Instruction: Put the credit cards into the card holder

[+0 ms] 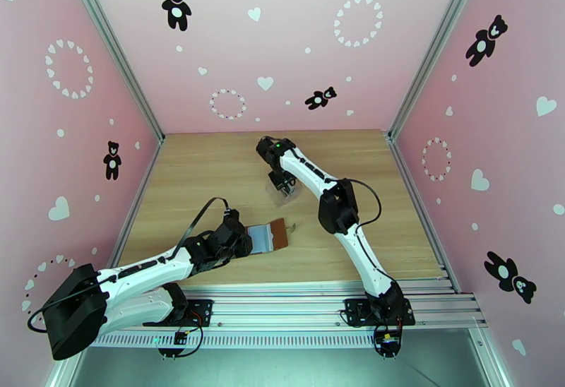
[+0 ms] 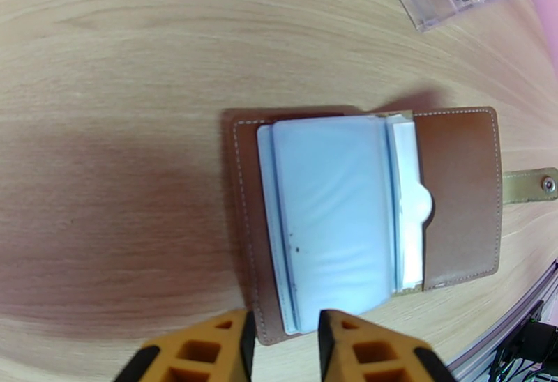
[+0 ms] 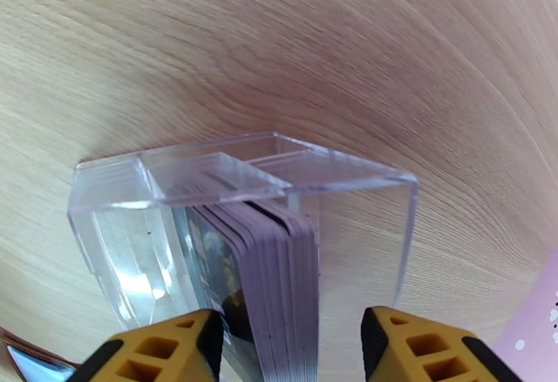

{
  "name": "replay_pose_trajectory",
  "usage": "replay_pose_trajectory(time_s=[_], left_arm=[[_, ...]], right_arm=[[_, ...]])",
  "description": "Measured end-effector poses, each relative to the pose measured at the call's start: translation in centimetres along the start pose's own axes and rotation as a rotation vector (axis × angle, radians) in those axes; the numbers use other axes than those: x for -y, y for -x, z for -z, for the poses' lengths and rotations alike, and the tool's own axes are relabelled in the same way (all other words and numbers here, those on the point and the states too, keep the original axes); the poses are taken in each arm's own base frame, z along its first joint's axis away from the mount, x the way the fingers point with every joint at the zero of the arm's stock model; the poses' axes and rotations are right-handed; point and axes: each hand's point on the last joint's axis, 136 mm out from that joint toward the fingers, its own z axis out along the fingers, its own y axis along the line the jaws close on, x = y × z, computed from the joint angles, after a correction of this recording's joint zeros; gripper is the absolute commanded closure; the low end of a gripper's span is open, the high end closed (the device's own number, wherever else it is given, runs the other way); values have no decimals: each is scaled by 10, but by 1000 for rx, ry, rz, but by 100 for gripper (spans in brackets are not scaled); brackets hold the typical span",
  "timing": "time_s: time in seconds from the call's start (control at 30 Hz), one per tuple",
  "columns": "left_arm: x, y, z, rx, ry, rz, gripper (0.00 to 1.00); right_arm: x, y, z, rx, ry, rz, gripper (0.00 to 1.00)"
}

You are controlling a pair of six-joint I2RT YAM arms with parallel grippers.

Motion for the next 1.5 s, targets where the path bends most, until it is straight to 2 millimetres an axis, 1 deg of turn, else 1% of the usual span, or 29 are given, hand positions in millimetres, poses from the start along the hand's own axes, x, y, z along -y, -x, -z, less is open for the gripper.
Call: replay_pose_trajectory(time_s=[0.07, 0.13, 0.2, 0.47, 0.97, 1.23, 1.27, 1.33, 1.37, 1.4, 1.5], left_arm=[[0, 0, 0, 0, 0, 0, 69], [0, 0, 0, 0, 0, 0, 69], [0, 0, 0, 0, 0, 0, 69], [0, 0, 0, 0, 0, 0, 69], [0, 0, 0, 0, 0, 0, 69], [0, 0, 0, 0, 0, 0, 69], [0, 0, 0, 0, 0, 0, 69], [0, 0, 0, 0, 0, 0, 69], [0, 0, 0, 0, 0, 0, 69], [0, 0, 0, 0, 0, 0, 69], [0, 0, 0, 0, 0, 0, 69]], right_arm=[[2, 0, 0, 0, -14, 0, 45], [4, 0, 0, 1, -24, 4, 50], [5, 0, 0, 2, -30, 5, 52], [12, 1, 1, 4, -59, 4, 55], [24, 2, 2, 7, -93, -6, 68], [33, 2, 4, 13, -108, -21, 70], [35, 2, 4, 13, -109, -23, 69], [38, 2, 4, 12, -103, -25, 54], [38, 2, 5, 11, -92, -28, 44], [39, 2, 4, 8, -74, -29, 36], [43, 2, 7, 8, -12, -49, 23]])
